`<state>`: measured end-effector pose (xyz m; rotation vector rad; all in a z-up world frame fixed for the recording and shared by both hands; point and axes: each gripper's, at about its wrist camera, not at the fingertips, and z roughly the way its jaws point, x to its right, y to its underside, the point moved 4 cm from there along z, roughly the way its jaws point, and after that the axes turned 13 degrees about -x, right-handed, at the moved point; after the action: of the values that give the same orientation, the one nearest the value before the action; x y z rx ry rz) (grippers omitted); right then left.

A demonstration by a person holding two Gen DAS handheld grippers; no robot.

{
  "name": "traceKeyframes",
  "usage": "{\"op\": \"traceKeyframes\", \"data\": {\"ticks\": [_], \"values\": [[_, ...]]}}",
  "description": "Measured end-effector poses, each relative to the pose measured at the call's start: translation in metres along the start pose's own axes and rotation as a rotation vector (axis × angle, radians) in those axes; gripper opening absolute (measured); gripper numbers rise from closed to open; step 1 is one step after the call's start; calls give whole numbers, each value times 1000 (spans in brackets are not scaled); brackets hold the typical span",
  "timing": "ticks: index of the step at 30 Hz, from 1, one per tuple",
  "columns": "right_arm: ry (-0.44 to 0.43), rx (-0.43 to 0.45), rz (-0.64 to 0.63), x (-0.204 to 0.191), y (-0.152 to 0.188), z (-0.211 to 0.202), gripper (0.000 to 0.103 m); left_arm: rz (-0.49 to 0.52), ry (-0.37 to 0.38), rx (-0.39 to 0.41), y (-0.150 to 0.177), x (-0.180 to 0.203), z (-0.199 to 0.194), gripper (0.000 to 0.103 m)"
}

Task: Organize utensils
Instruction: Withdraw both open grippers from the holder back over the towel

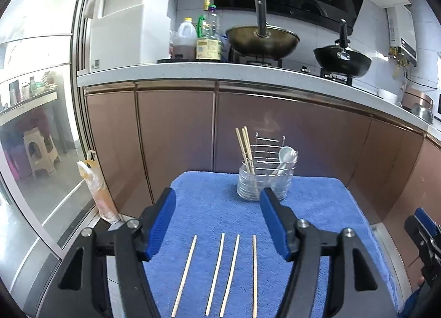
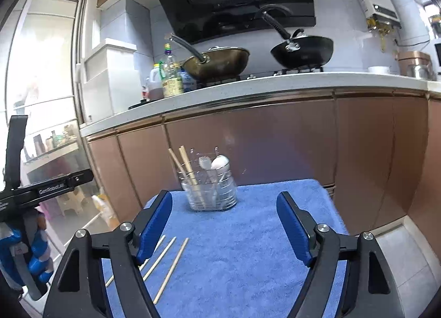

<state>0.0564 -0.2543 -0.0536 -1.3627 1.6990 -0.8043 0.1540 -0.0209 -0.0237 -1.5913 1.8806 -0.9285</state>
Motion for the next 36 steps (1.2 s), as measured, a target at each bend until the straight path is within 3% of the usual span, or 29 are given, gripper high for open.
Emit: {"op": "traceKeyframes", "data": {"ticks": [11, 24, 36], "values": [[-54, -52, 6, 0, 8, 7, 78, 7, 4, -45, 8, -6, 10, 63], [-47, -93, 31, 0, 11, 14, 78, 1, 31, -121, 16, -20, 23, 63], [4, -107, 44, 1, 14, 20, 78, 13, -25, -74, 19, -6, 18, 63]]}}
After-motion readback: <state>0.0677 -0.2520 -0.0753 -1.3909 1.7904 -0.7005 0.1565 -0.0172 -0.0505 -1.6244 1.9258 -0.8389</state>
